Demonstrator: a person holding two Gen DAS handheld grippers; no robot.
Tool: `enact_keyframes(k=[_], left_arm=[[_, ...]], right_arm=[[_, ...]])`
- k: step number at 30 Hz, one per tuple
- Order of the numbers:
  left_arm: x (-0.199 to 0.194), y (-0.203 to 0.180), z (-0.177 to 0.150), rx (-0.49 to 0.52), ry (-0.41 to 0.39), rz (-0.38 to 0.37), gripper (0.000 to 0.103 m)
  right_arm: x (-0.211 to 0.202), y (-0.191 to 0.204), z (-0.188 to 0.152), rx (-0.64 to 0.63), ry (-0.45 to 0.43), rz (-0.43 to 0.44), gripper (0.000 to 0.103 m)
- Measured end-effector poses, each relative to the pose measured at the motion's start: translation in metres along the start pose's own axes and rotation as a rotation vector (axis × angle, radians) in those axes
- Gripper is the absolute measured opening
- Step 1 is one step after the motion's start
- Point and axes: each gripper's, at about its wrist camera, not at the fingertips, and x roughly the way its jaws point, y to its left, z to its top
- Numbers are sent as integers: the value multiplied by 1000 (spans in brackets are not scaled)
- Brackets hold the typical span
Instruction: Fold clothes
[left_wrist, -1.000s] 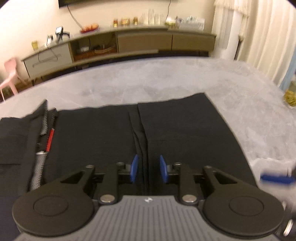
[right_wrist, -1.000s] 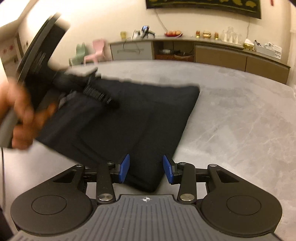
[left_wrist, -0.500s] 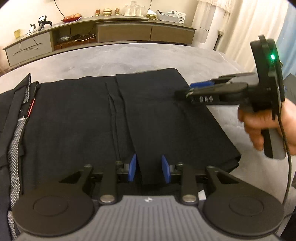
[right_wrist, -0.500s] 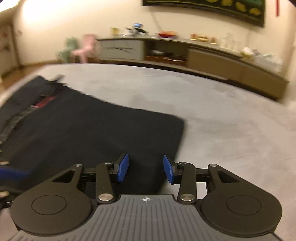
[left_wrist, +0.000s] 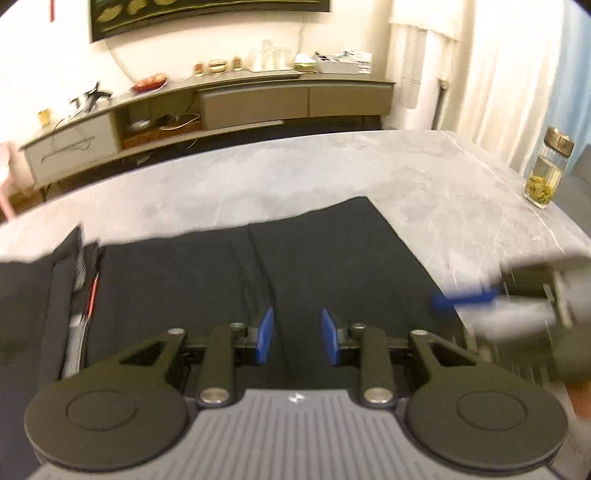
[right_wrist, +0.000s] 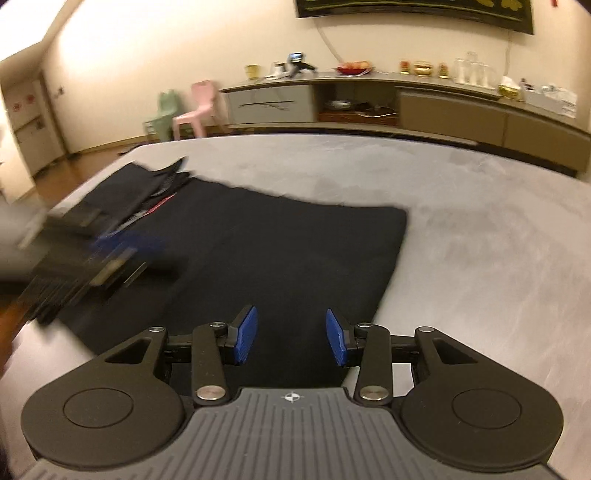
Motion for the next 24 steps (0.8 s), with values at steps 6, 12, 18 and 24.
enact_keyframes(k=[6,12,18,24], left_arm=[[39,-15,2,56,80,30,29],[38,-53,54,167,16,-20,29],[125,-86,80,270,137,34,26],[145,-68,92,195,123,53,27]], right_arm=[[-22,17,-30,-91,47,20,45],[-54,12,-28,3,-85,3,44],[-32,7,-27,21,-103,-78,44],[-42,15,-41,-40,-11,-78,43]])
